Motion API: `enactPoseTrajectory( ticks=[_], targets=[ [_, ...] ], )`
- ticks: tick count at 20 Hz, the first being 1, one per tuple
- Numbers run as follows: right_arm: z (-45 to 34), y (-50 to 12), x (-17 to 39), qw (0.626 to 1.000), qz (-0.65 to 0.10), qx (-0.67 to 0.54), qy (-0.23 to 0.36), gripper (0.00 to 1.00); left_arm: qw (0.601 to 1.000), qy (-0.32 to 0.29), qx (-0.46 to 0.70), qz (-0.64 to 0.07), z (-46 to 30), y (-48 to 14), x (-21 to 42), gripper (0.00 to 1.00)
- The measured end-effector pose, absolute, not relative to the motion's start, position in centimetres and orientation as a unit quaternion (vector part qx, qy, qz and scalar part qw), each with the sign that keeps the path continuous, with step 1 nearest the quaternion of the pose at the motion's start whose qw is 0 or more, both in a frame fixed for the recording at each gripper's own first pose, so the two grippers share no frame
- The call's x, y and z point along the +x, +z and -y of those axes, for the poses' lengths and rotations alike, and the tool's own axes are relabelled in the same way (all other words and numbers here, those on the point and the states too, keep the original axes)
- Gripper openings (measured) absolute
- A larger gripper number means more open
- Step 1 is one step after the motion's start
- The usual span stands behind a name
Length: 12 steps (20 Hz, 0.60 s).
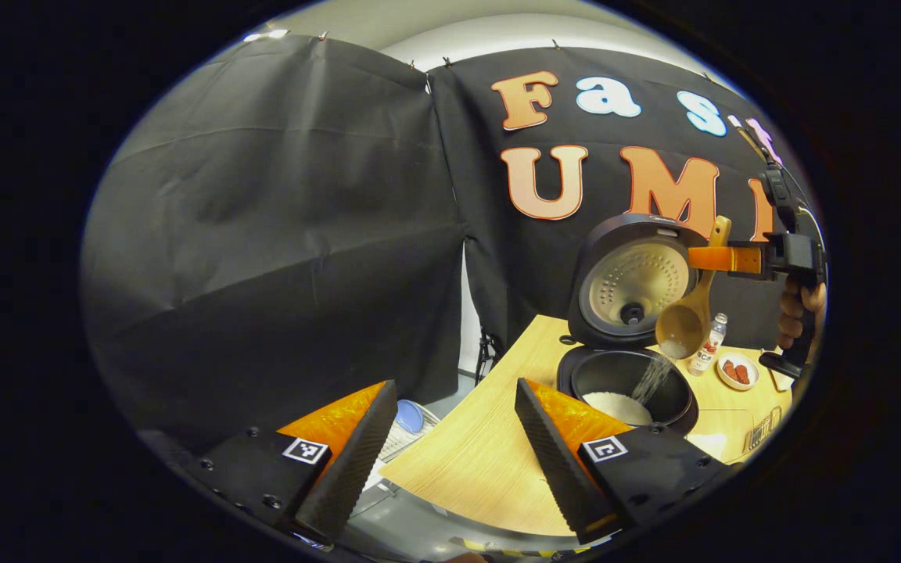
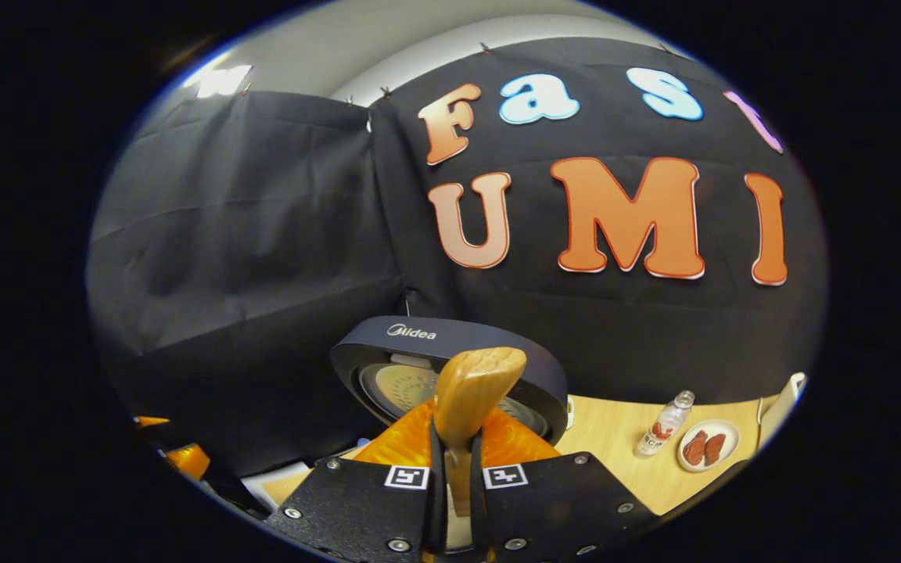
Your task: Close the left gripper, press the button to open the rice cooker; take a wooden spoon from the chopstick holder with the right hand, scoop a spoonful of rice and pour it into the rice cooker, then put the wooden spoon back into the chopstick holder.
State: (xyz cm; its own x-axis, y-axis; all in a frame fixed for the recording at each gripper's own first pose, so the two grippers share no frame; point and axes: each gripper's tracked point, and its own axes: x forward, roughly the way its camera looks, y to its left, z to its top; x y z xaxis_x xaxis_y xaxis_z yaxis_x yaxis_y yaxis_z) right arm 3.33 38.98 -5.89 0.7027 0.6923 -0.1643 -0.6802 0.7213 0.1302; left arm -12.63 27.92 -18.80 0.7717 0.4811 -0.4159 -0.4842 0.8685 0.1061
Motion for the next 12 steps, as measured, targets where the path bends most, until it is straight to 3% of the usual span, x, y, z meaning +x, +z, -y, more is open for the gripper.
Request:
enactPoseTrajectory(
  ticks=[8,12],
  targets=[
    [-40.7,-5.0,1.4,0.913,-0.021,-0.064,0.402,0.11,0.940,0.259,-0.006,-0.223,-28.3,-19.3,-12.5,1.00],
    [-40.6,-3.9,1.1,0.909,-0.023,-0.050,0.413,0.11,0.938,0.261,-0.009,-0.227,-28.5,-19.5,-12.3,1.00]
  ],
)
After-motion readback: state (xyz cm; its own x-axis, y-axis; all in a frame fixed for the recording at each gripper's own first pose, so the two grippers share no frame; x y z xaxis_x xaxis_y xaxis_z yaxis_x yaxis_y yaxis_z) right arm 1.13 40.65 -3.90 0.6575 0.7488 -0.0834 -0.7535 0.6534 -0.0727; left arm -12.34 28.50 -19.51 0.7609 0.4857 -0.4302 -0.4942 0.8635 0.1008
